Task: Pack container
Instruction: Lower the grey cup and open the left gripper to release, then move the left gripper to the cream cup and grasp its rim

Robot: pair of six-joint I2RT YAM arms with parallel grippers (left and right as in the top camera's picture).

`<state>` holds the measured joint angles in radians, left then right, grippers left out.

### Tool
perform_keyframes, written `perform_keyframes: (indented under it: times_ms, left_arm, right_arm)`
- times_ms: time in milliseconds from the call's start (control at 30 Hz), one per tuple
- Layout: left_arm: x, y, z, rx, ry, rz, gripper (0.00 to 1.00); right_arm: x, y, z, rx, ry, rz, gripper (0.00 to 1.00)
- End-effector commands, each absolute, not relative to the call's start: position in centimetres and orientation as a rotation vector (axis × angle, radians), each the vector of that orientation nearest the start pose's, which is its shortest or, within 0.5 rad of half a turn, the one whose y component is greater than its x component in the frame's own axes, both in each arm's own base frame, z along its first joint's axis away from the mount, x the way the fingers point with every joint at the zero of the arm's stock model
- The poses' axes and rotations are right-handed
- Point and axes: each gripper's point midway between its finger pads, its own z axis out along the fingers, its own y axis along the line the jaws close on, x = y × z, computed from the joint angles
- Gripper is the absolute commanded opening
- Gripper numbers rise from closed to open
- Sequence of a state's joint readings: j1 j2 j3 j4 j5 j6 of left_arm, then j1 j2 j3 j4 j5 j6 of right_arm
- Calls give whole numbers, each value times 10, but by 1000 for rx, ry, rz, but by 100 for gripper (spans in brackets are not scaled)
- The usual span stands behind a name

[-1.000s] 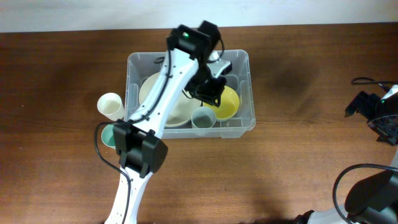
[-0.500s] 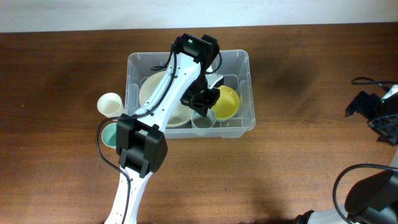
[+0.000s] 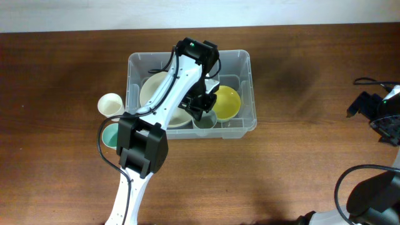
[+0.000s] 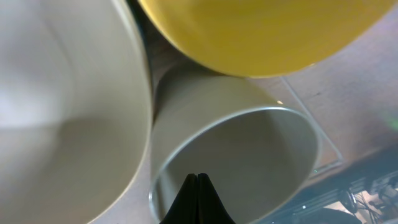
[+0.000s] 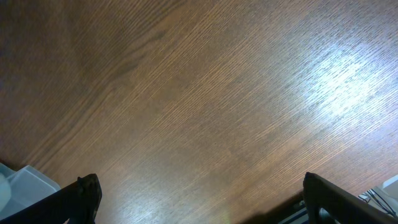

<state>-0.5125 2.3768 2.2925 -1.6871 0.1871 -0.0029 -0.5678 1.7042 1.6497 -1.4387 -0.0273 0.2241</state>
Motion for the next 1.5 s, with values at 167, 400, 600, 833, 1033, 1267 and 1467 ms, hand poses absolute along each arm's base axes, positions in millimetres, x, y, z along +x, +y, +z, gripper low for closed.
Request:
perform_keyframes:
  times_ms: [167, 400, 600, 833, 1033, 1267, 1467]
  left_arm:
    - [348, -212, 106, 753, 3260, -103, 1]
    - [341, -208, 97, 759, 3303, -86, 1]
    - [344, -210, 96, 757, 3286, -93, 1]
    - [350, -213, 95, 754, 3259, -105, 1]
    - [367, -222, 114, 741, 3165, -143, 1]
    - [402, -233, 175, 684, 2941, -225, 15]
    - [425, -210, 233, 553, 2785, -242, 47]
  right_arm:
    - [273, -169, 180, 1167, 2816, 15, 99]
    - [273, -169, 180, 1167, 2817, 15, 99]
    - [273, -170, 180, 1167, 2817, 14, 99]
    - [273, -169, 180, 1167, 2817, 15, 99]
    - [273, -169, 180, 1167, 2817, 15, 99]
    - [273, -169, 180, 1167, 2817, 15, 99]
    - [273, -170, 180, 1167, 2817, 14, 99]
